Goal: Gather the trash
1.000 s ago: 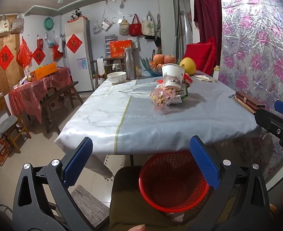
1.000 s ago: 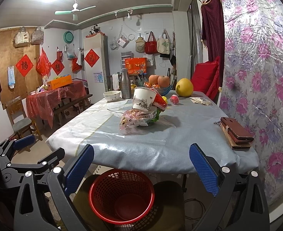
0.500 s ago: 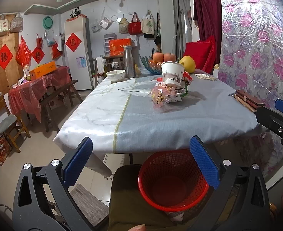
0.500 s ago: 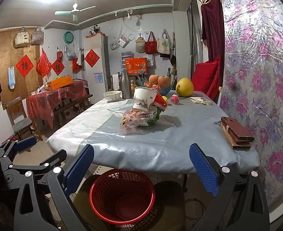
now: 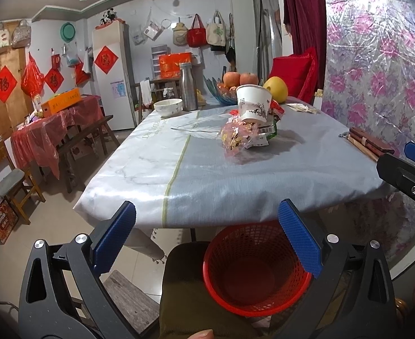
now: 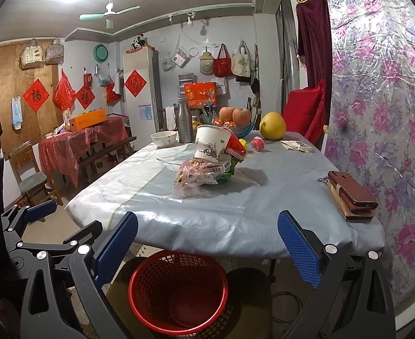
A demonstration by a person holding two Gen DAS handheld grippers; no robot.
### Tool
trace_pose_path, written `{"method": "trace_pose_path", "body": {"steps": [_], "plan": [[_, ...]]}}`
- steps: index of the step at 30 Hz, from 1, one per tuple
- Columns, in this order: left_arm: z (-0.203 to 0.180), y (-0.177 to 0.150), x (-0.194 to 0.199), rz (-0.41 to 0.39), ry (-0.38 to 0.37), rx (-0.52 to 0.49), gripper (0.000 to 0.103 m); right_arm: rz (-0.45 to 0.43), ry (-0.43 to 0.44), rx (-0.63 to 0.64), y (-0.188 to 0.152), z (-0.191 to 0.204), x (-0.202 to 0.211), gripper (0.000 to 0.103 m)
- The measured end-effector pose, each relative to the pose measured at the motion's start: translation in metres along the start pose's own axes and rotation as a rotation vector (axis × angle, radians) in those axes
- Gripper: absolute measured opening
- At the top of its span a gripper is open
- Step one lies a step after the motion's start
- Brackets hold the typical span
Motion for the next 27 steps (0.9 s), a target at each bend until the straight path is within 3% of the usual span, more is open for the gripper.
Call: {"method": "trace_pose_path", "body": {"steps": [10,18,27], "plan": [[-0.001,0.014,-0.043,0.041,0.007,-0.024,0.096,0.150,-0.015,0.009,-0.003,-0.010,-0.050,0.097],[0.003,0.027,-0.102,0.125,0.001,-0.008,0.096,0.167,-0.019,-0.020,0.006,-0.028,-0.112,0.097],[0.008,0.028,-0.175,0.236,-0.011,0.015,0.096,0.252,-0.043,-0.028,0.004,-0.052,-0.191,0.097]]}}
Point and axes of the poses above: each gripper's, at about its wrist camera, not at the fingertips, and x roughly against the way its jaws point, z to its left, y to its top, the point moved 9 cm from there along -x, roughly the way its jaws point
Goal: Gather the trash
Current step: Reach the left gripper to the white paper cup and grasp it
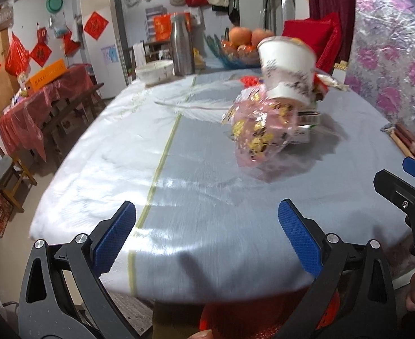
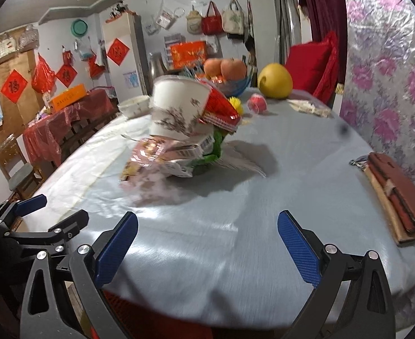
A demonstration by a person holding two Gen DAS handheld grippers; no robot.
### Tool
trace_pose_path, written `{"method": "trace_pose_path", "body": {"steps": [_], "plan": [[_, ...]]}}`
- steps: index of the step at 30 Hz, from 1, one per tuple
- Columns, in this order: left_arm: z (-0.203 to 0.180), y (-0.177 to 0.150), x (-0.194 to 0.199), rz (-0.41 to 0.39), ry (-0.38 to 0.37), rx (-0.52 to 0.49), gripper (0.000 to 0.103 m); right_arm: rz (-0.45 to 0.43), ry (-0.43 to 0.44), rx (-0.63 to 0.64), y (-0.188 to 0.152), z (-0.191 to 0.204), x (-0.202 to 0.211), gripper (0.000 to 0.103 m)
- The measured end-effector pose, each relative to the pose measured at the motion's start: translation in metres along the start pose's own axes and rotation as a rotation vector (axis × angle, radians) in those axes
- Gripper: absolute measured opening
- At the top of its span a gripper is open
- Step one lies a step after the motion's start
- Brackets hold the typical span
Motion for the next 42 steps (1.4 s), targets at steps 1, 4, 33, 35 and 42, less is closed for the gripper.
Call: {"method": "trace_pose_path", "body": {"steps": [1,4,33,35,42], "plan": [[0.001,0.000,-0.007,0.013,-0.002,0.004,0.096,0.019,0.002,-0.005,0.001,-0.002,-0.010,0.097],[0.004,0.001,-0.029,0.058,-0.007,0.018,0.096,0.049,-0.037,0.026,0.001,-0.014,-0.028,0.097],[-0.008,0.012,-0.051,0.038,-0.125,0.022,0.097,0.085,-0.046,0.105,-0.013,-0.010,-0.074,0.099],[-0.025,0.027,-0.036,-0.026,-0.163,-0.038,0.097,0.060,-0.022,0.095,-0.015,-0.008,-0.073,0.099],[-0.055,0.066,-0.061,-0.034,-0.178,-0.116,0.097,0.038,0.034,0.087,-0.020,-0.002,-0.072,0.099]]}}
Point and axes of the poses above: each gripper's, at about its wrist camera, not at the fingertips, and x roughly against the way its jaws point, z to its left, y to its top, the point moved 9 cm from there along -x, roughly the way its jaws point
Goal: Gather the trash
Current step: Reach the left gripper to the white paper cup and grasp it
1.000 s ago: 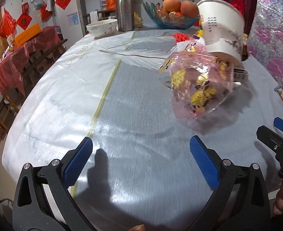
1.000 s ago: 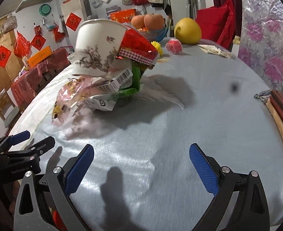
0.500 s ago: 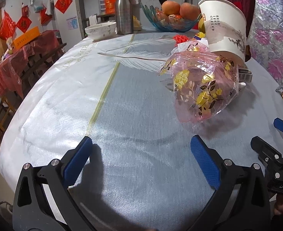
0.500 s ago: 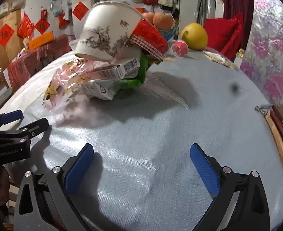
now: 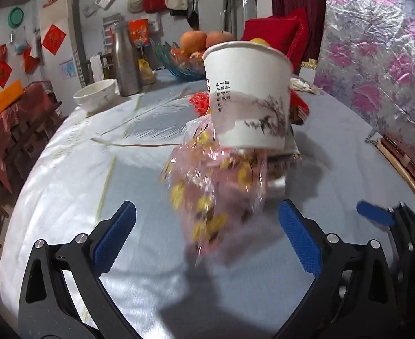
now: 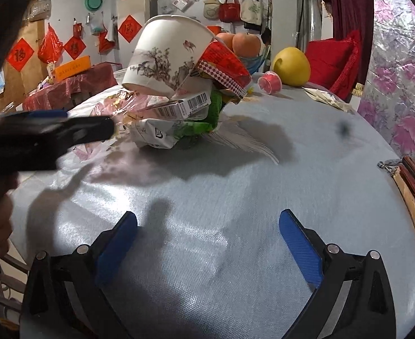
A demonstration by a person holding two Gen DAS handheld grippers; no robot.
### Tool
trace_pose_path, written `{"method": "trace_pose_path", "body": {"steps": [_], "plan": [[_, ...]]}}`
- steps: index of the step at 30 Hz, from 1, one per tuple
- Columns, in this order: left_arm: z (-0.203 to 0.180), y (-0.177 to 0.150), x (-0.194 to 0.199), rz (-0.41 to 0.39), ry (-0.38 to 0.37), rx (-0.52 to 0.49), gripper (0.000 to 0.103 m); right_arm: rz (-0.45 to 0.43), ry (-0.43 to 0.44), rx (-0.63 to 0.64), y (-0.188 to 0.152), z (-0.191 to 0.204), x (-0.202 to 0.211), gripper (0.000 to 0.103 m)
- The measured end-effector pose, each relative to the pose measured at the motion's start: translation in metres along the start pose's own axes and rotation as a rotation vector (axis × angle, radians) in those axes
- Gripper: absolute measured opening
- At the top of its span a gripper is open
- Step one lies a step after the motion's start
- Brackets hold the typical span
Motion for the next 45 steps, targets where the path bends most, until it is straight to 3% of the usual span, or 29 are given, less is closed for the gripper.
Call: {"method": "trace_pose_path", "body": {"steps": [4,8,10,15,18,21,22,24,29,30,33,38,40,42,45], "plan": [[0.044,0.001,-0.001,-0.009,0.143,0.048,0.097,-0.002,0.014,-0.002,-0.002,0.002,0.001,0.099],[0.096,-0.024,0.010,0.031,0.136,0.190,0.097,-0.008,0.016,-0.004,-0.002,0.004,0.002,0.099],[0.103,-0.032,0.015,0.034,0.116,0.212,0.097,-0.012,0.016,-0.004,-0.002,0.004,0.003,0.099],[0.074,-0.017,0.015,-0.012,0.050,0.139,0.097,0.005,0.038,-0.004,-0.001,0.004,0.004,0.099],[0.049,0.010,0.013,-0.043,-0.072,0.152,0.097,0.009,0.064,-0.018,-0.001,0.002,0.006,0.099],[0.019,0.039,0.007,-0.064,-0.236,0.133,0.097,0.005,0.038,0.011,-0.002,0.005,0.005,0.099],[0.013,0.043,0.002,-0.057,-0.254,0.114,0.097,0.002,0.027,0.017,-0.002,0.005,0.005,0.099],[0.009,0.047,-0.016,-0.040,-0.206,0.105,0.096,0.001,0.028,0.013,-0.002,0.005,0.005,0.099],[0.012,0.047,-0.021,-0.067,-0.228,0.152,0.096,-0.005,0.036,0.023,-0.003,0.005,0.006,0.099],[0.015,0.049,-0.018,-0.086,-0.215,0.153,0.095,-0.007,0.037,0.023,-0.002,0.005,0.007,0.099],[0.017,0.050,-0.011,-0.103,-0.204,0.140,0.072,-0.013,0.037,0.025,-0.002,0.005,0.007,0.099],[0.020,0.044,0.000,-0.122,-0.183,0.151,0.070,-0.009,0.041,0.023,-0.002,0.005,0.008,0.098],[0.021,0.042,0.006,-0.129,-0.178,0.159,0.070,-0.004,0.034,0.020,-0.001,0.002,0.009,0.092],[0.025,0.040,0.019,-0.149,-0.185,0.172,0.070,0.001,0.059,-0.005,0.001,-0.001,0.012,0.080],[0.033,0.040,0.041,-0.187,-0.188,0.182,0.070,-0.033,0.127,-0.088,0.019,-0.012,0.026,0.077]]}}
Point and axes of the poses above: each gripper's, at about its wrist camera, not at the fingertips, and x roughly against the way its jaws point, z to its left, y to its top, the point moved 9 cm from there along -x, roughly the way its jaws point
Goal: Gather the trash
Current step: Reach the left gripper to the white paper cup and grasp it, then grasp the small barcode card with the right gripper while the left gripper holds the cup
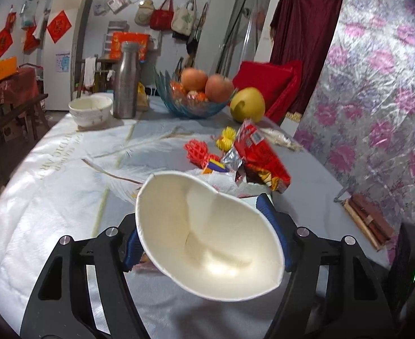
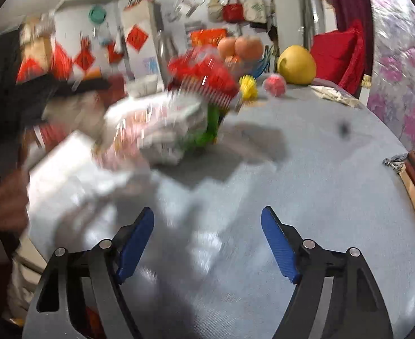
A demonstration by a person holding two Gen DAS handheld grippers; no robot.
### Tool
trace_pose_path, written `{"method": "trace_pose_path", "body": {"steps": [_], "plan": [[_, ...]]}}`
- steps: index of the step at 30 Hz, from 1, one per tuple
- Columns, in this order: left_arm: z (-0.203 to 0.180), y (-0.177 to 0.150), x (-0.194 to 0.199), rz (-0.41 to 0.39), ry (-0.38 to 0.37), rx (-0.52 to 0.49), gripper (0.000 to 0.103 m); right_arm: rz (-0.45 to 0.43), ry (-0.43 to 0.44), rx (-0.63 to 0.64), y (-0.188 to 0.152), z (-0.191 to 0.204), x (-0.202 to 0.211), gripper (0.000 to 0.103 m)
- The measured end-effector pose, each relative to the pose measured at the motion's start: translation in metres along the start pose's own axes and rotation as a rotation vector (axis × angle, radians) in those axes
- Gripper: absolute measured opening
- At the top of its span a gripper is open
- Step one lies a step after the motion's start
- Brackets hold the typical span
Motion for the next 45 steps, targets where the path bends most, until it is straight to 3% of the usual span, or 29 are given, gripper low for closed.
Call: {"method": "trace_pose_path", "body": {"steps": [5,11,15,18,24,26,28,33,36,37,38,45], "plan": [[0.010,0.003,0.029,-0.034,-0.001,0.027,0.070,-0.060,0.044,-0.028,0.044,-0.002,0.011,0.077],[0.018,-0.004,0.043,-0.043,0.015,0.031,0.070,-0.071,0.063,-0.004,0.089,0.001,-0.014,0.080],[0.026,-0.009,0.044,-0.039,0.022,0.042,0.070,-0.066,0.122,-0.046,0.098,0.007,-0.017,0.080],[0.032,-0.014,0.043,-0.032,0.017,0.057,0.070,-0.028,0.143,-0.018,0.086,0.022,-0.029,0.079],[0.039,-0.024,0.037,-0.011,0.016,0.072,0.070,0.068,0.167,-0.084,0.076,0.023,-0.066,0.038],[0.041,-0.025,0.038,-0.010,0.015,0.077,0.070,0.081,0.185,-0.108,0.075,0.023,-0.071,0.006],[0.043,-0.025,0.040,-0.012,0.012,0.083,0.070,0.072,0.209,-0.128,0.075,0.023,-0.068,0.000],[0.042,-0.023,0.047,-0.024,0.000,0.094,0.070,0.060,0.249,-0.122,0.077,0.031,-0.051,0.001],[0.040,-0.025,0.052,-0.029,0.010,0.088,0.070,0.081,0.188,-0.105,0.073,0.031,-0.058,0.016],[0.040,-0.026,0.053,-0.029,0.011,0.090,0.070,0.085,0.172,-0.105,0.072,0.029,-0.062,0.034],[0.041,-0.026,0.053,-0.028,0.012,0.090,0.070,0.092,0.166,-0.112,0.072,0.027,-0.067,0.044],[0.044,-0.027,0.052,-0.023,0.023,0.100,0.070,0.145,0.202,-0.177,0.074,0.030,-0.094,0.052]]}}
Point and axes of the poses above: each gripper's, at about its wrist camera, not at the fingertips, and x roughly against the way its jaws point, z to its left, y to its top, the point moved 9 cm from there along -x, roughly the way its jaws point
